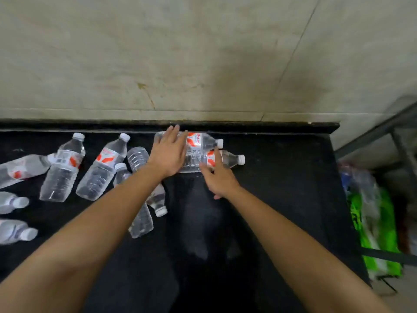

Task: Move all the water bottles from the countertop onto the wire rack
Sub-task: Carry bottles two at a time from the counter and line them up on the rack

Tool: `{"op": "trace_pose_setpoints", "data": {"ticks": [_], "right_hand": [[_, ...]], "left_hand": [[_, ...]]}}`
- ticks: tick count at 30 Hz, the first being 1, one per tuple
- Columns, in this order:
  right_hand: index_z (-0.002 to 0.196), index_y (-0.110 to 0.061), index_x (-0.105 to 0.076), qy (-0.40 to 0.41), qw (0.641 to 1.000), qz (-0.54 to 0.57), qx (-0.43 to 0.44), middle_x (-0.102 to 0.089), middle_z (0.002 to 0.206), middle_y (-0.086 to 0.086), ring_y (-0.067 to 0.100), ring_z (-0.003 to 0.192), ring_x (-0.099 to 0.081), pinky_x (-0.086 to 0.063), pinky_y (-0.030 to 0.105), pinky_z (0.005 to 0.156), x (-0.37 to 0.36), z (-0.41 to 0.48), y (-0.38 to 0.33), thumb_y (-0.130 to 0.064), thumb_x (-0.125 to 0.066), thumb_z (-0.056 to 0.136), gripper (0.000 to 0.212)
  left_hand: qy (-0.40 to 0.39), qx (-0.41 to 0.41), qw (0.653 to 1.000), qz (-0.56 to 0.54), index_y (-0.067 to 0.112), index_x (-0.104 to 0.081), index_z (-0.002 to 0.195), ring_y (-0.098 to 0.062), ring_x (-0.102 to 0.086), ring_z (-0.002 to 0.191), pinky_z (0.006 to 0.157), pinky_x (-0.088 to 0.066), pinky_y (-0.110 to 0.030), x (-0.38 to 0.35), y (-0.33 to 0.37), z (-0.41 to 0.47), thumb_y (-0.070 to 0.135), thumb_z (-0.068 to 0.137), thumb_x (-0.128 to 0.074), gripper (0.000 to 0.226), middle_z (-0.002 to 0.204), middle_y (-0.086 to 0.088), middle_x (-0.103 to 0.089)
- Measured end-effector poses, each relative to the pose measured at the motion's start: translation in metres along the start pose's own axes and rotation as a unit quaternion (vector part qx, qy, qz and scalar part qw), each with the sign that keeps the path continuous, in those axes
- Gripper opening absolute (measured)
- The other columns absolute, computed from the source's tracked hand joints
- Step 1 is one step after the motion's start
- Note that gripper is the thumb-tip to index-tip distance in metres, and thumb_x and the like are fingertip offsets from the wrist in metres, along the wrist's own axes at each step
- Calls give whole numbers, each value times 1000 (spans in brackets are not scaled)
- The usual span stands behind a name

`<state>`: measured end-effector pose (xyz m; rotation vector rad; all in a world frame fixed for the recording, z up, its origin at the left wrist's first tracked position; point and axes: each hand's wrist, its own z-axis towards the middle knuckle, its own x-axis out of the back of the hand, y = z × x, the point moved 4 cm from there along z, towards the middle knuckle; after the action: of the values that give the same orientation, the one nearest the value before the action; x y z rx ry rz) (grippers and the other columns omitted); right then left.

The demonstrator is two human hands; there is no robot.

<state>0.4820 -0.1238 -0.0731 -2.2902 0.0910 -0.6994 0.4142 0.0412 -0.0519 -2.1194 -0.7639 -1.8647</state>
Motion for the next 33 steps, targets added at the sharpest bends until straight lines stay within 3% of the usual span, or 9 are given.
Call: {"op": "trace_pose_setpoints", "data": {"ticks": [3,6,9,14,20,27,33], "right_hand": [[147,-57,25,-8,1000,-14,2,-30,164,8,35,104,-62,-64,45,59,-10,14,-4,-75,-32,94,80],[150,-56,19,8,999,-8,-32,-26,165,5,40,126,-54,-62,52,79,-14,30,1,-86,-28,86,85],[156,-46,0,72,996,-6,-52,-38,159,9,38,128,-53,-51,50,97,-11,43,5,-88,-25,86,85],[151,-41,-23,158,985,-53,-36,-48,143,18,35,125,-51,-45,44,94,-8,43,14,-76,-38,92,70],[141,-44,-30,92,990,-85,-66,-48,132,19,36,115,-53,-42,39,85,6,14,49,-63,-55,89,61],[135,-42,-35,99,983,-122,-94,-47,127,18,28,97,-45,-38,36,82,23,-46,105,-57,-57,89,54],[144,-47,-31,7,983,-175,-52,-32,134,16,38,122,-41,-42,43,97,21,-99,139,-43,-59,90,60]], "left_hand": [[-60,-13,997,39,26,-19,160,-30,-6,155,120,-13,-61,-13,-7,29,41,107,-27,55,168,-13,-13],[-57,-7,998,37,29,-27,158,-35,-25,148,117,-17,-60,-30,-16,40,44,104,-38,57,158,-18,-31],[-42,14,999,-10,26,-36,154,-42,-45,125,108,-36,-54,-34,-19,47,54,97,-50,65,134,-23,-46],[-72,88,984,-137,25,-35,151,-43,-42,126,105,-38,-51,-57,-9,19,62,93,-51,71,133,-22,-43],[-121,124,961,-215,26,-39,140,-39,-46,125,104,-39,-46,-71,17,-26,66,88,-55,68,133,-16,-53],[-154,149,940,-267,36,-38,131,-29,-56,116,98,-48,-44,-92,60,-94,63,79,-69,66,125,-8,-54],[-145,200,927,-282,34,-33,136,-31,-53,121,100,-46,-49,-104,84,-130,64,82,-65,69,131,-8,-51]]}}
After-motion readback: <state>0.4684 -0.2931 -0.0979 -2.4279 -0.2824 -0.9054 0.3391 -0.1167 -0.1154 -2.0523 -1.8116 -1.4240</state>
